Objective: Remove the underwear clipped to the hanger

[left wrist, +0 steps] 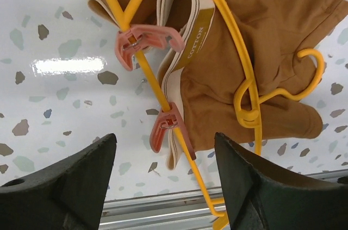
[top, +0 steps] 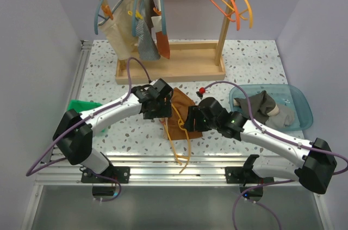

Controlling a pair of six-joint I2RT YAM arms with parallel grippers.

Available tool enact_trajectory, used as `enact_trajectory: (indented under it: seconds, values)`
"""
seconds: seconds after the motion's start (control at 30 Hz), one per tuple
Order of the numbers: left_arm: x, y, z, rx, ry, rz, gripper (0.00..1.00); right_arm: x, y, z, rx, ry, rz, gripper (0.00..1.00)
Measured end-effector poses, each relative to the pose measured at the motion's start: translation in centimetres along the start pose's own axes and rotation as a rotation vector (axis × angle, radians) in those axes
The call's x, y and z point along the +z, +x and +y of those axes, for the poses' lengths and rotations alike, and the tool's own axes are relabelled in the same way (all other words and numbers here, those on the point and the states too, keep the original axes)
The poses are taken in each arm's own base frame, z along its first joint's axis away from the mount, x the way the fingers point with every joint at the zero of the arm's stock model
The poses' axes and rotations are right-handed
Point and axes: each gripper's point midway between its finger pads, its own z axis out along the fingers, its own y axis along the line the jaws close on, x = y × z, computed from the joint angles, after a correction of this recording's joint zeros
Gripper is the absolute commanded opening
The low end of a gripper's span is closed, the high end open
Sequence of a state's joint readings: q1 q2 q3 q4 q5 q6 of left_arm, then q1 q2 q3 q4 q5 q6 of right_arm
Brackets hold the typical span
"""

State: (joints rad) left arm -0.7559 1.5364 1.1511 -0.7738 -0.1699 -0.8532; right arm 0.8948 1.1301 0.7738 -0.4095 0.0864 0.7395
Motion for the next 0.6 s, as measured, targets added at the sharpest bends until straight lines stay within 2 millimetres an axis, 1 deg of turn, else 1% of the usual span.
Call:
enact_trajectory:
  seconds: [0.1,0.2,0.33,0.4,0.47,0.5,0.57,0.6]
  values:
    - [0.6,1.1,0.1,0.010,-0.014,0.023,0.74,0.1,0.0,-0.1,0.003,0.003,0.000,0.60]
    - [1.2,1.5,0.3,0.001,-0.024,0.033,0.71,0.1,0.0,-0.2,0.004,0.003,0.000,0.59]
    - [2.4,2.2,0.6,-0.007,-0.041,0.049,0.63,0.3,0.4,-0.5,0.003,0.007,0.011,0.57]
    - [3.0,2.4,0.7,-0.015,-0.048,0.054,0.60,0.3,0.5,-0.5,0.003,0.006,0.013,0.56]
    - [3.4,2.5,0.7,-0.016,-0.052,0.057,0.55,0.3,0.5,-0.4,0.004,0.004,0.014,0.54]
    - [3.6,2.5,0.6,-0.019,-0.051,0.056,0.52,0.3,0.5,-0.4,0.005,0.003,0.015,0.54]
    - [3.9,2.4,0.5,-0.025,-0.049,0.053,0.41,0.3,0.5,-0.4,0.008,-0.002,0.019,0.53]
    - [3.9,2.4,0.4,-0.025,-0.047,0.051,0.27,0.2,0.5,-0.4,0.008,-0.004,0.020,0.52]
